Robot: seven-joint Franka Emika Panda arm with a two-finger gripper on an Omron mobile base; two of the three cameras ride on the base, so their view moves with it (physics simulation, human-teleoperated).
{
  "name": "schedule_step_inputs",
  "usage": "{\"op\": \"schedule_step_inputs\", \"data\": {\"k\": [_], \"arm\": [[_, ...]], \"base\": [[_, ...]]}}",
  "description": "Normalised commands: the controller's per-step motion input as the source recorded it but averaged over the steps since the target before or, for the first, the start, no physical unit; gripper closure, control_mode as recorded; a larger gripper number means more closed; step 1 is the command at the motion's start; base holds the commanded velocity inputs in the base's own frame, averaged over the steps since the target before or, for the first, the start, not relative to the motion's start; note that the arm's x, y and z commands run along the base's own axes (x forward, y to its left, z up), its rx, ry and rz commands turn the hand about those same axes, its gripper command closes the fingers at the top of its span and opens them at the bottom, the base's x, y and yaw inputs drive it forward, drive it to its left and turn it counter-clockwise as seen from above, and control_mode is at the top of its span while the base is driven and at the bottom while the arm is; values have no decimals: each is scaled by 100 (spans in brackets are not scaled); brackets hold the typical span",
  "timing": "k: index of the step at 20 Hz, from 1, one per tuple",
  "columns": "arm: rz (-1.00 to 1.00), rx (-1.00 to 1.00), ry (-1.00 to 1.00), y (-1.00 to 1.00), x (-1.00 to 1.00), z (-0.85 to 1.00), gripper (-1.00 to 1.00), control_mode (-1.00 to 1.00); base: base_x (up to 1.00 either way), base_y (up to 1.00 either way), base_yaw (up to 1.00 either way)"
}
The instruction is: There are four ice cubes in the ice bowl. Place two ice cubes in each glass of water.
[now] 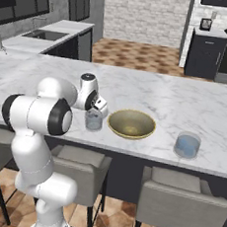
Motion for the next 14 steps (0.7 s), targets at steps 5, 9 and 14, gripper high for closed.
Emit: {"op": "schedule_step_inputs", "data": {"k": [5, 9, 14], "arm": [[0, 0, 0, 1, 9, -4, 100, -100], [0, 0, 1, 3, 14, -5, 100, -100], [0, 0, 0, 0, 15, -4, 100, -100]], "base": [[0, 0, 0], [0, 0, 0], [0, 0, 0]]}}
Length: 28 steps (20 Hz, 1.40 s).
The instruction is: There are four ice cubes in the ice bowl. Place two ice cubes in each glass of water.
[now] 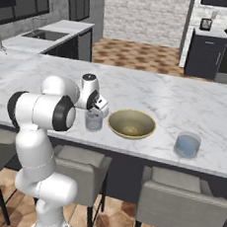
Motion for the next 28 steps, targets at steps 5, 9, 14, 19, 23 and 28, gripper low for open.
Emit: {"op": "schedule_step_inputs", "data": {"k": [5, 9, 14, 19, 23, 28], "arm": [[0, 0, 0, 0, 7, -1, -100, -100], [0, 0, 0, 0, 3, -1, -100, -100], [0, 0, 0, 0, 1, 0, -100, -100], [0, 0, 0, 0, 3, 0, -100, -100], [0, 2, 0, 0, 0, 0, -100, -100], [0, 4, 0, 0, 0, 19, -100, -100]], "base": [[0, 0, 0], [0, 0, 0], [0, 0, 0], [0, 0, 0], [0, 0, 0], [0, 0, 0]]}}
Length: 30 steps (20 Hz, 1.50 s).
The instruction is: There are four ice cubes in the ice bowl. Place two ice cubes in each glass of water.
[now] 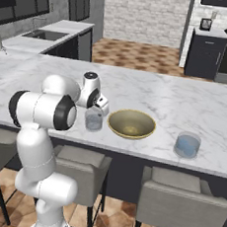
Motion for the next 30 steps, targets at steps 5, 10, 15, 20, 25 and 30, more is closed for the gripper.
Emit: {"op": "schedule_step_inputs", "data": {"k": [5, 10, 15, 20, 25, 30], "arm": [[0, 8, -4, -3, -4, 56, -100, -100], [0, 8, -6, 0, -27, 64, -100, -100], [0, 2, -1, 0, -78, 66, -100, -100], [0, 0, 0, 0, -99, 36, -100, -100], [0, 0, 0, 0, -100, 18, -100, -100], [0, -2, -3, -1, -100, 1, -100, -100]], "base": [[0, 0, 0], [0, 0, 0], [0, 0, 0], [0, 0, 0], [0, 0, 0], [0, 0, 0]]}}
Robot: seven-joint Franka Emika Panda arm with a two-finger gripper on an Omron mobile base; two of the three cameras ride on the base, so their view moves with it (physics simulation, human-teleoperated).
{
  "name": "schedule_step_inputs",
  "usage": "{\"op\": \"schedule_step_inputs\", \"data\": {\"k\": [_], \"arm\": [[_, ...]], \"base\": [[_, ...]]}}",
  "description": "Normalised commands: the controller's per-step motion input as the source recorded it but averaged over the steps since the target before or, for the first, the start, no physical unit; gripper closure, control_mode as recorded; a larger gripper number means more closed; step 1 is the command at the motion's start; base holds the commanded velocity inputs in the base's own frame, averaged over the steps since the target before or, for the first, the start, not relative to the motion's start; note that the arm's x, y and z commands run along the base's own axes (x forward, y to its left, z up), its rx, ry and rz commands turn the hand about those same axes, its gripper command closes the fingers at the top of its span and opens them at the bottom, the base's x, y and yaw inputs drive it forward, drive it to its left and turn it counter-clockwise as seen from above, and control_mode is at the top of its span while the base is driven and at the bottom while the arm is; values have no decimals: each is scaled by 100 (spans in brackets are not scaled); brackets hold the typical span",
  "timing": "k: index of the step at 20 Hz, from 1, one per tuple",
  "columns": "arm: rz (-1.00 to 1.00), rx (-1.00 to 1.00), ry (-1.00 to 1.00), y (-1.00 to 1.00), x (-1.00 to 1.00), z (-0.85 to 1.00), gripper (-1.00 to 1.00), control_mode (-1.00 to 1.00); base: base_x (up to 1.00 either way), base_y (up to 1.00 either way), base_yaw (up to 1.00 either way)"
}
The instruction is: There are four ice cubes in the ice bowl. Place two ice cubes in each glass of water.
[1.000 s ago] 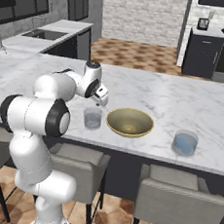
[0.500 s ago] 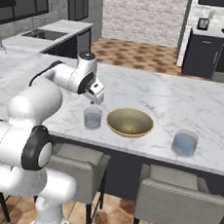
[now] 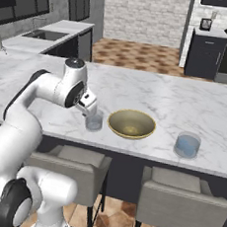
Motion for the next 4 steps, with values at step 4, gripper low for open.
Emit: {"op": "schedule_step_inputs", "data": {"k": [4], "arm": [[-1, -3, -5, 0, -100, 0, -100, -100]], "base": [[0, 0, 0]]}}
